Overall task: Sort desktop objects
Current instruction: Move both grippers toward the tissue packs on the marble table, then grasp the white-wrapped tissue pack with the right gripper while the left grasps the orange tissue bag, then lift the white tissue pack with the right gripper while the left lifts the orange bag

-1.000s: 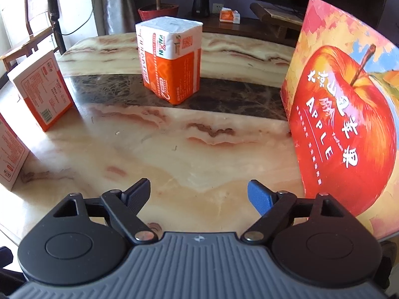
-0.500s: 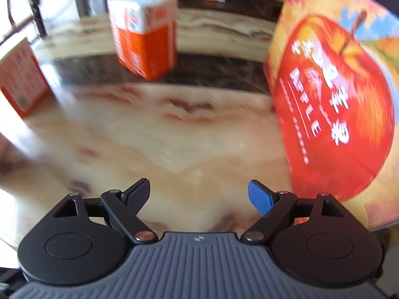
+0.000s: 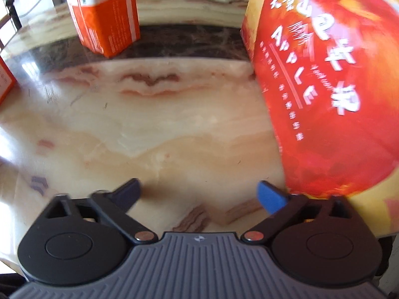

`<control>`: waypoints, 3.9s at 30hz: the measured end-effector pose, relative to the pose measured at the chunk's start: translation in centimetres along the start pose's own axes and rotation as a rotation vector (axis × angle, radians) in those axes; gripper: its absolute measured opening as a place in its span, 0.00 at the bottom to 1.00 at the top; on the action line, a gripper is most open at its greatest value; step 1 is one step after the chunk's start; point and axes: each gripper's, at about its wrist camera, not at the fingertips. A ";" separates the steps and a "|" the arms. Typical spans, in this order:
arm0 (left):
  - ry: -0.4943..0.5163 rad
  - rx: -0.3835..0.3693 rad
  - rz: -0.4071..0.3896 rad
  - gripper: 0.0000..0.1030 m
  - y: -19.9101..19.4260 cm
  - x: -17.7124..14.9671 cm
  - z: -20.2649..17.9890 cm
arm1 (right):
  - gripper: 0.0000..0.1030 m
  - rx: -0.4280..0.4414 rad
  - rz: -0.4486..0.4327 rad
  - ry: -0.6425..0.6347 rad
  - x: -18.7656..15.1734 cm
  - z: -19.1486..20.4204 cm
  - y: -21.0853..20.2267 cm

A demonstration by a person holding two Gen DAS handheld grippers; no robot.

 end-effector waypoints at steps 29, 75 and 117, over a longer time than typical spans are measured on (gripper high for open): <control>0.276 -0.100 -0.072 0.79 -1.1 2.7 -2.3 | 0.82 0.132 -0.148 -0.139 0.1 0.3 -0.8; 0.046 -0.165 0.016 0.65 3.0 6.2 -1.4 | 0.82 0.408 0.000 -0.531 23.0 11.6 5.4; 0.314 -0.411 -0.506 0.45 -19.9 -9.5 -1.4 | 0.74 0.593 -0.729 0.072 2.3 -17.7 -37.5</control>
Point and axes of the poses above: each gripper's, at about its wrist camera, not at the fingertips, and y roughly the way its jaws point, z to its left, x to its top, and after that the axes turned 6 degrees about -z, right-handed
